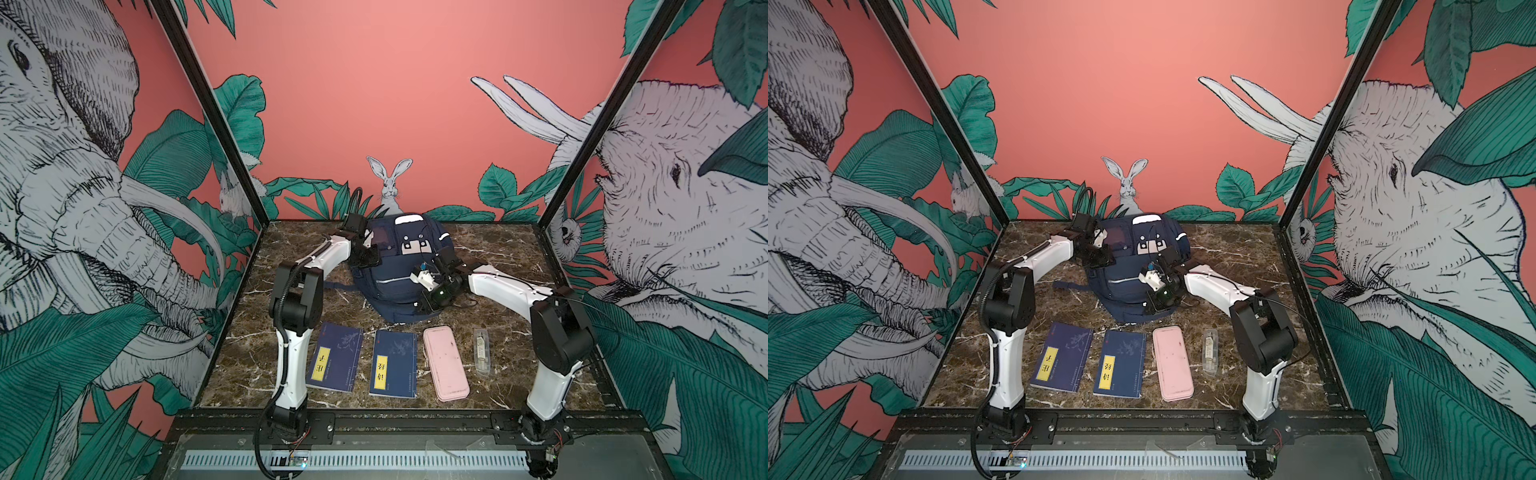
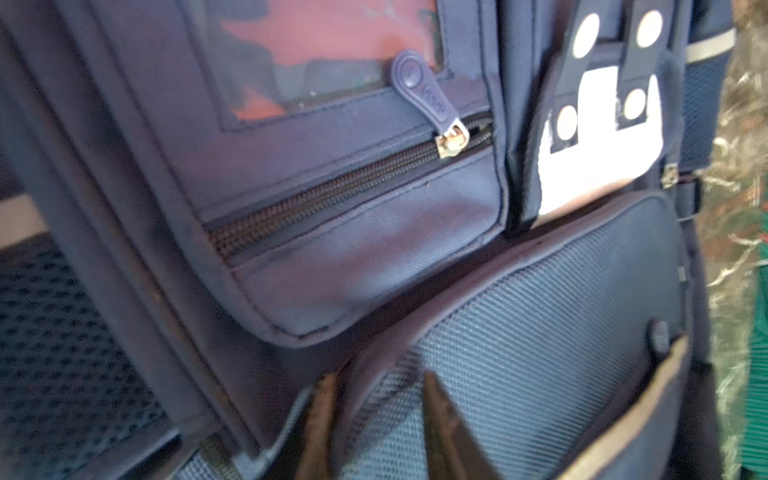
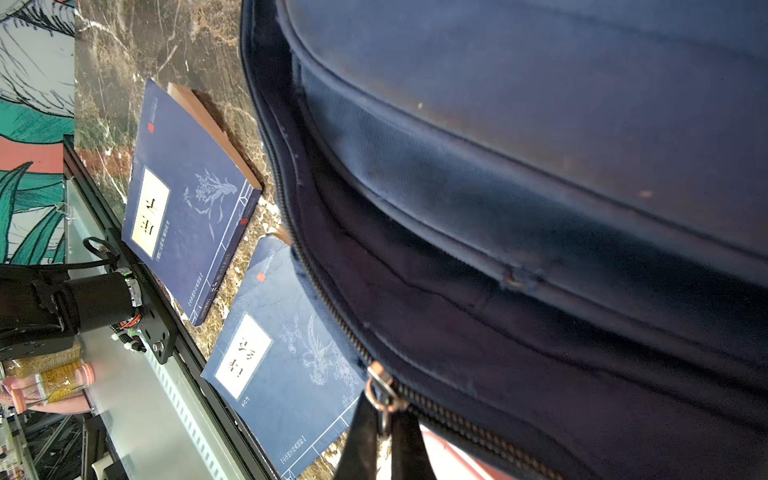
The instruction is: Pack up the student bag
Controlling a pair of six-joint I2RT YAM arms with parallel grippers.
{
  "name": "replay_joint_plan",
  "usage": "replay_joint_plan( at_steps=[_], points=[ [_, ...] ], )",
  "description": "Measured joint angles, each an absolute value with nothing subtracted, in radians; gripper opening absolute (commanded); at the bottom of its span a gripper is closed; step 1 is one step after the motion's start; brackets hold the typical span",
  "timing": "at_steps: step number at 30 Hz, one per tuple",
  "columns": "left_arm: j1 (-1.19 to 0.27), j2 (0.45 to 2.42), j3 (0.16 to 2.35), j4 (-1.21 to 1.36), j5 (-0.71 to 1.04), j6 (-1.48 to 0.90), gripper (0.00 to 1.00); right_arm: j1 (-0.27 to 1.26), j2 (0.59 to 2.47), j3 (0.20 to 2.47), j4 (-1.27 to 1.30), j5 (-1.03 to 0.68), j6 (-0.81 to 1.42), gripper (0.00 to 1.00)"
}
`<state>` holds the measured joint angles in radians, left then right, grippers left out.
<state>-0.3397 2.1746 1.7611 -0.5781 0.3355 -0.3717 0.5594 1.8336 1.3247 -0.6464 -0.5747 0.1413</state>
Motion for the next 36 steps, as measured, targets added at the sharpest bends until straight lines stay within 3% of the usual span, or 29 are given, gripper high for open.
replay_joint_plan(
  at_steps=[3, 24, 36],
  points=[
    [-0.339, 2.175, 1.761, -0.576, 0.358, -0.372, 0.00, 0.562, 1.834, 1.325, -0.652, -0.571, 0.141, 0.00],
    [-0.324, 2.149, 1.626, -0.296, 0.382, -0.658, 0.00, 0.641, 1.835, 1.301, -0.598, -0.561, 0.172, 0.00],
    [-0.326, 2.130, 1.599, -0.232, 0.364, -0.723, 0.00, 0.720, 1.934, 1.409, -0.568, -0.589, 0.219, 0.00]
  ],
)
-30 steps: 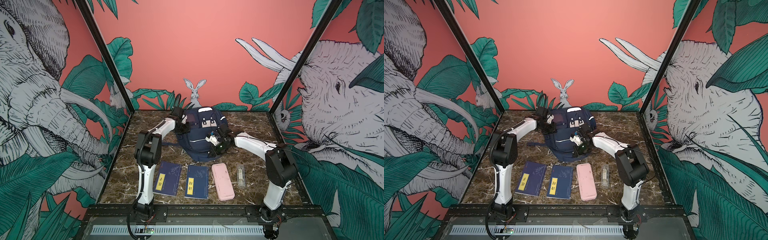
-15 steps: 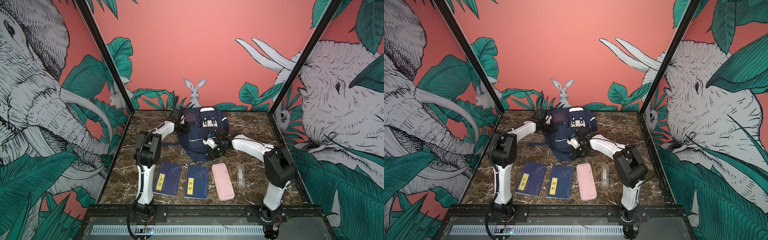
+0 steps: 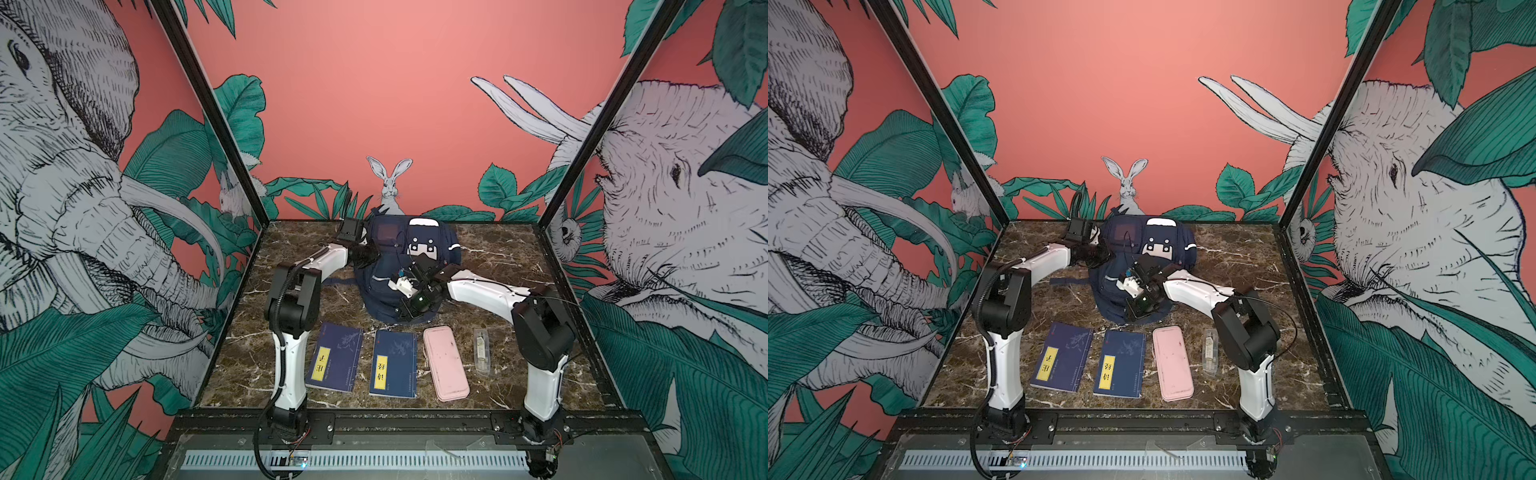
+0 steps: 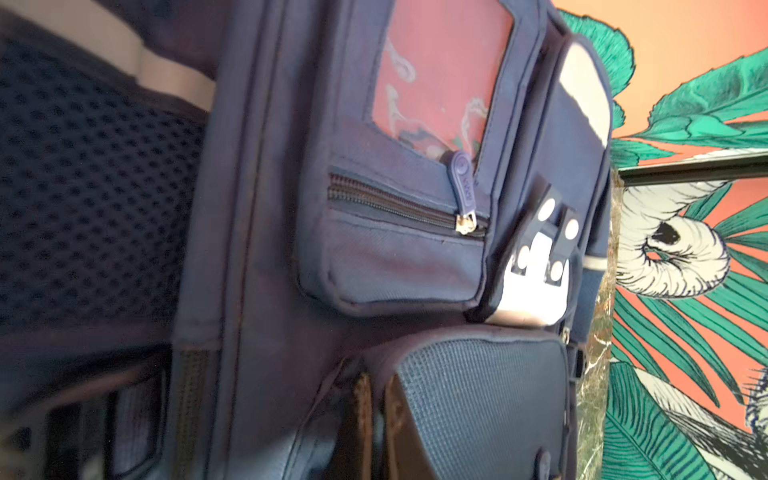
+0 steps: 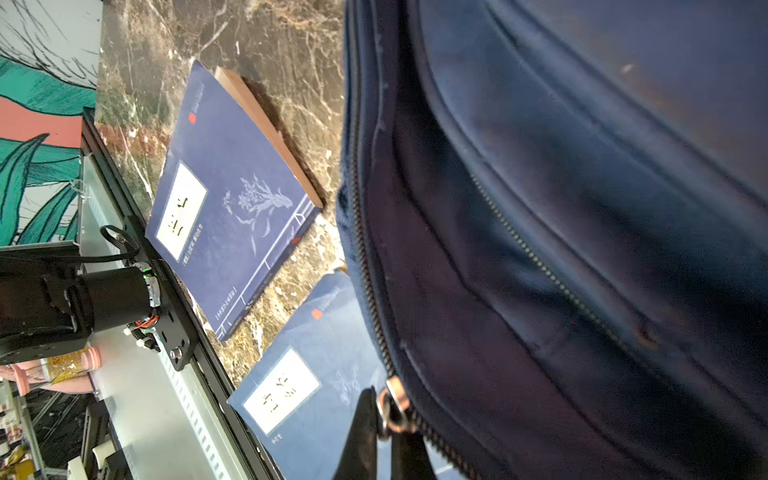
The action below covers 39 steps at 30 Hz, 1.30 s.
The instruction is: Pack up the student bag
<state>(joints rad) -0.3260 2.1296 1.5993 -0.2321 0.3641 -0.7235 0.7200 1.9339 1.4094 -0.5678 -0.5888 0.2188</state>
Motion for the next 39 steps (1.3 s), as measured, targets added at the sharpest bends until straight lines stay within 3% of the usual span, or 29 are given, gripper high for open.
replay_joint_plan(
  at_steps=[12, 19, 29, 39],
  points=[
    [-0.327, 2.117, 1.565, -0.185, 0.337, -0.745, 0.00, 0.745, 1.987, 1.468, -0.557, -0.610, 0.248, 0.00],
    [-0.323, 2.019, 1.435, -0.107, 0.290, -0.783, 0.00, 0.727, 1.953, 1.380, -0.529, -0.612, 0.247, 0.00],
    [-0.334, 1.863, 1.192, 0.037, 0.143, -0.937, 0.00, 0.590, 1.827, 1.268, -0.528, -0.587, 0.248, 0.00],
    [-0.405, 1.847, 1.172, 0.083, 0.003, -1.023, 0.00, 0.619, 1.836, 1.271, -0.515, -0.572, 0.286, 0.00]
  ],
)
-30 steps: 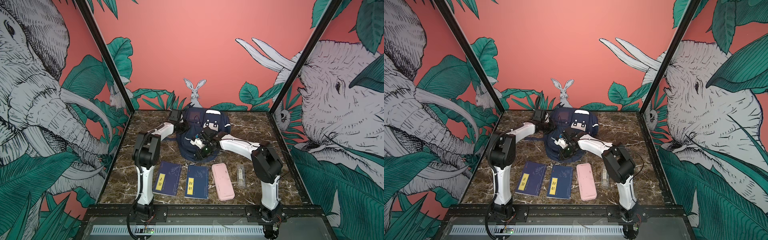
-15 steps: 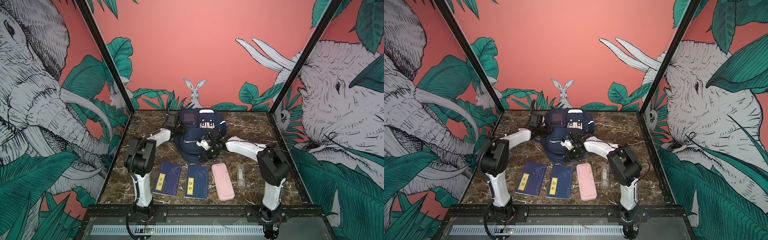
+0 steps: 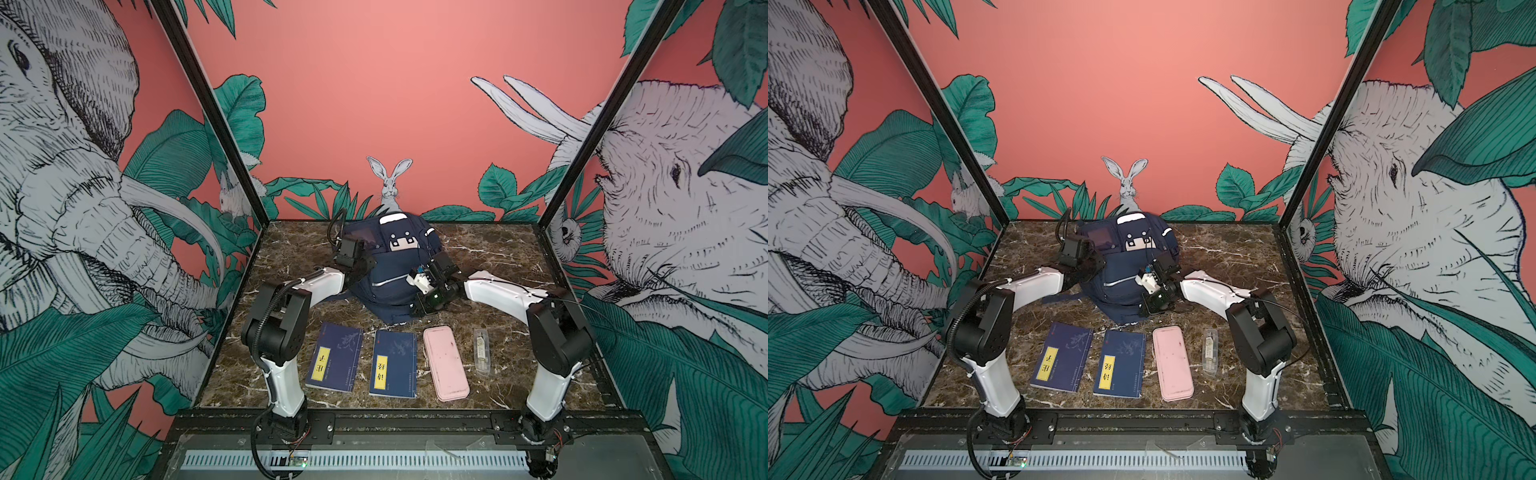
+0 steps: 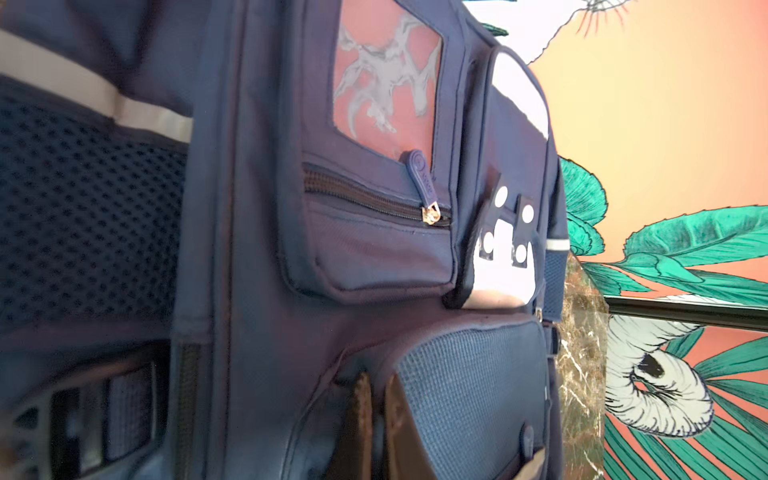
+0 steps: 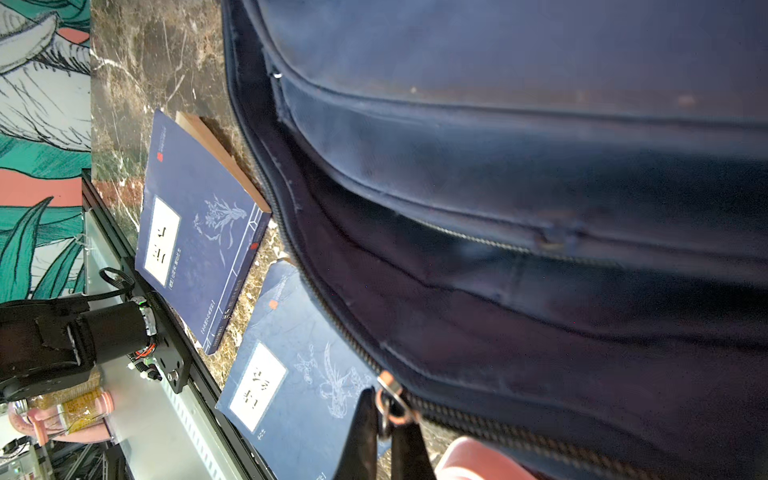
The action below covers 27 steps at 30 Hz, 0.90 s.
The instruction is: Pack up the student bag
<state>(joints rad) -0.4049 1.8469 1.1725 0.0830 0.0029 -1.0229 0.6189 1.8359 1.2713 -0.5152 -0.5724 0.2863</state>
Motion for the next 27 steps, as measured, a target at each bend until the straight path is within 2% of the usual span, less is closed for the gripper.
replay_joint_plan(
  at_steps=[27],
  points=[
    [-0.426, 1.847, 1.151, 0.126, -0.070, -1.100, 0.00, 0.733, 2.039, 1.354, -0.158, -0.670, 0.685, 0.00]
  ],
)
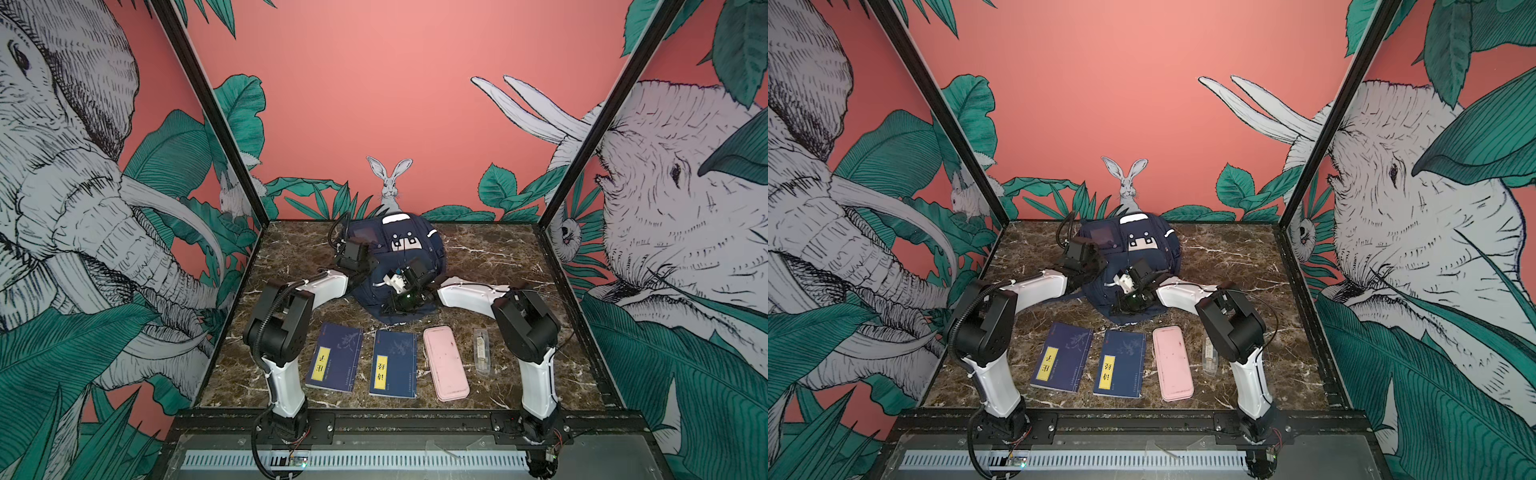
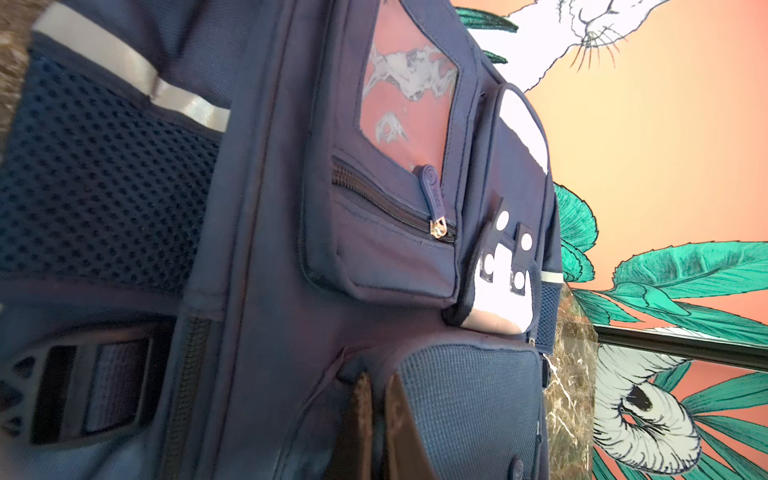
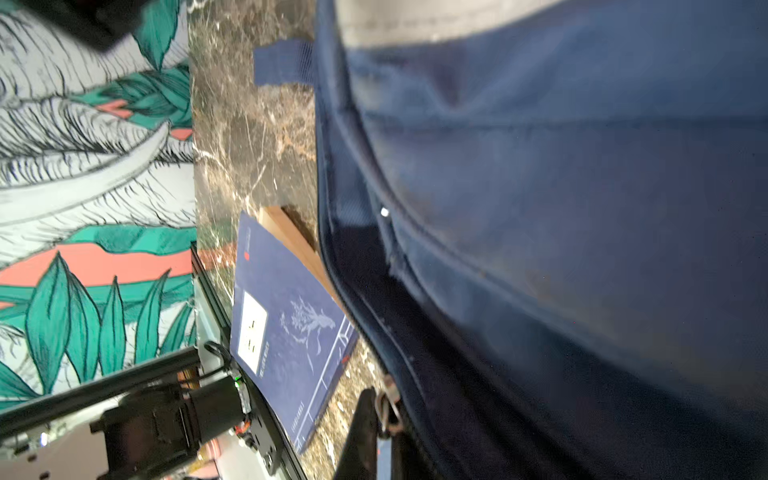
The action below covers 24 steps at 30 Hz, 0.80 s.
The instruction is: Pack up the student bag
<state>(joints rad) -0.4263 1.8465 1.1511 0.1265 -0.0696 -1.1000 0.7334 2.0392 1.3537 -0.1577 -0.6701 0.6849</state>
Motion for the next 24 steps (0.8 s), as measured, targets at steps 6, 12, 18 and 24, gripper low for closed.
replay_joint_plan(
  at_steps=[6, 12, 18, 24],
  points=[
    [-0.430, 1.847, 1.151, 0.126, -0.070, -1.102, 0.00, 0.731, 2.057, 1.328, -0.078, -0.670, 0.738, 0.00],
    [-0.431, 1.847, 1.152, 0.128, -0.069, -1.116, 0.00, 0.710, 2.039, 1.286, -0.065, -0.669, 0.724, 0.00],
    [-0.438, 1.855, 1.170, 0.134, -0.075, -1.151, 0.00, 0.673, 1.985, 1.275, -0.159, -0.630, 0.656, 0.00],
    [-0.438, 1.888, 1.212, 0.134, -0.094, -1.176, 0.00, 0.648, 1.934, 1.225, -0.191, -0.608, 0.619, 0.00]
  ],
)
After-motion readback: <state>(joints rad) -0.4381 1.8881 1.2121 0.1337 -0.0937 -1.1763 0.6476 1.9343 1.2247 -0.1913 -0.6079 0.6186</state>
